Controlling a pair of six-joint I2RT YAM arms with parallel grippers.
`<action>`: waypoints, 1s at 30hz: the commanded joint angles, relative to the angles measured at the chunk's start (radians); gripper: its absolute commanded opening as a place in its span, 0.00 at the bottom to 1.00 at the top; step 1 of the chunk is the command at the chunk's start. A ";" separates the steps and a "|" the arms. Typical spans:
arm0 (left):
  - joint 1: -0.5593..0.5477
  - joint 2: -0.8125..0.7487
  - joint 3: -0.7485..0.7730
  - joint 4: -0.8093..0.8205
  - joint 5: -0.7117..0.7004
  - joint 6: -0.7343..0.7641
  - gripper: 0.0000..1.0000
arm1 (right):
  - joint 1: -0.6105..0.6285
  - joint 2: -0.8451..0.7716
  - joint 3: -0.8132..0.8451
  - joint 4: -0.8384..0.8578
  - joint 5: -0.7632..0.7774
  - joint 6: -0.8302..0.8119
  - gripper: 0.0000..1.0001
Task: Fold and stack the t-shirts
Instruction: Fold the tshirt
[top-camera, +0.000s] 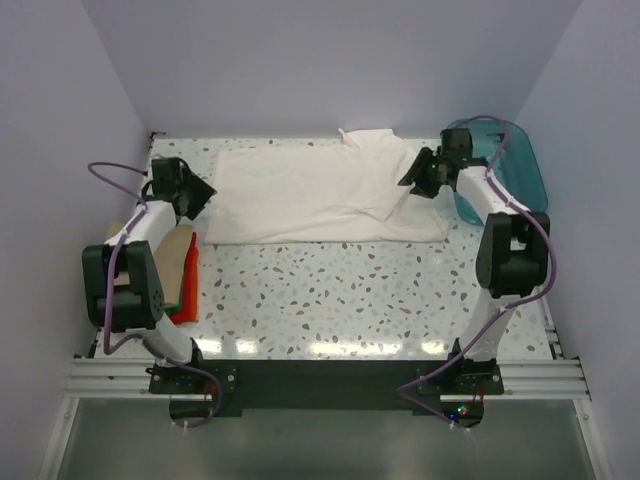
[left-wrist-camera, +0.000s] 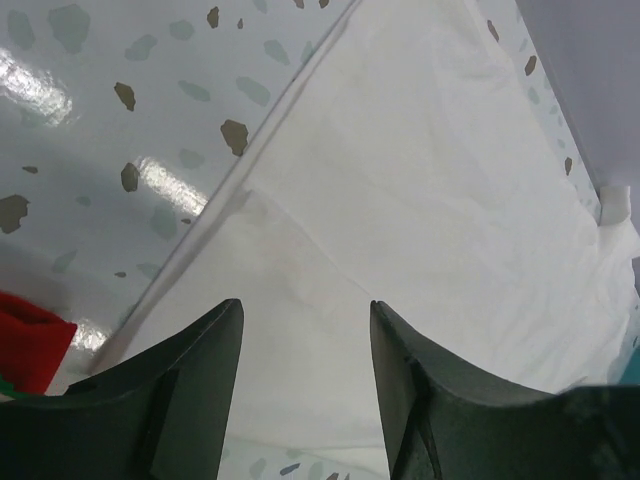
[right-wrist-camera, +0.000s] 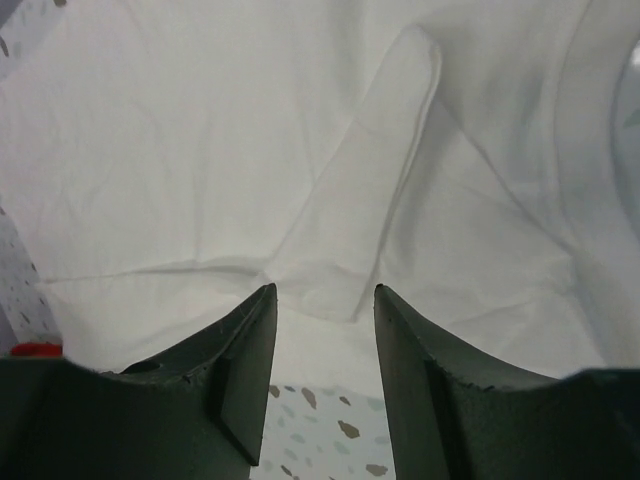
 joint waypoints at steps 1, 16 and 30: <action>-0.024 -0.076 -0.063 0.046 0.000 -0.027 0.58 | 0.086 -0.083 -0.105 0.049 0.075 -0.026 0.47; -0.073 -0.099 -0.189 0.095 0.001 -0.040 0.56 | 0.177 -0.003 -0.210 0.154 0.133 0.027 0.50; -0.073 -0.093 -0.190 0.089 -0.003 -0.033 0.56 | 0.188 0.055 -0.195 0.181 0.123 0.053 0.49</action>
